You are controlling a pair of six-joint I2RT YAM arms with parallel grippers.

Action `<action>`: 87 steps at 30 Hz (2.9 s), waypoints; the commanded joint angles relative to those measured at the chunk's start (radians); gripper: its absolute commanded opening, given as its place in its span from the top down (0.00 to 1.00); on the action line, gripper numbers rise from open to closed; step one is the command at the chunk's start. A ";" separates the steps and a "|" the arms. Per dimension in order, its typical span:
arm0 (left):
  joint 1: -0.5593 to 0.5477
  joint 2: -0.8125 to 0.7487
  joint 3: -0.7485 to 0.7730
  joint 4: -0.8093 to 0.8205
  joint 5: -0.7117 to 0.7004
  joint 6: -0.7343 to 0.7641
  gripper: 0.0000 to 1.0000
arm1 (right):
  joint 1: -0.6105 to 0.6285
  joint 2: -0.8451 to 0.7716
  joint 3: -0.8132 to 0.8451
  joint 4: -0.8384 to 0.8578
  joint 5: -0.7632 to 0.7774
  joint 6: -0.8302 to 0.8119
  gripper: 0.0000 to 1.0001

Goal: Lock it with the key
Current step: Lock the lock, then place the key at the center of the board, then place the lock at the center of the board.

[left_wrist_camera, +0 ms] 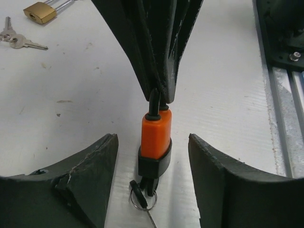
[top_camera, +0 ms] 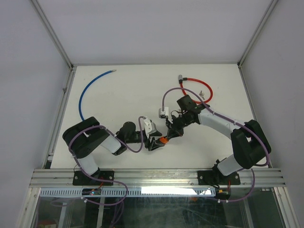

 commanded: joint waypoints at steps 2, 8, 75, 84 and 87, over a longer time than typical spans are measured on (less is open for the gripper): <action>0.000 -0.107 -0.081 0.141 -0.051 -0.071 0.31 | -0.023 -0.041 -0.002 0.041 -0.092 0.005 1.00; 0.003 -0.159 -0.167 0.212 -0.104 -0.121 0.20 | -0.061 -0.071 0.000 0.016 -0.146 -0.008 1.00; 0.172 -0.211 -0.149 0.236 -0.120 -0.343 1.00 | -0.386 -0.324 -0.065 0.154 -0.315 0.196 1.00; 0.451 -0.001 0.086 0.243 0.011 -0.921 1.00 | -0.407 -0.250 -0.161 0.503 -0.373 0.544 1.00; 0.536 0.114 0.174 0.240 0.025 -1.078 1.00 | -0.397 -0.154 -0.090 0.527 -0.319 0.645 1.00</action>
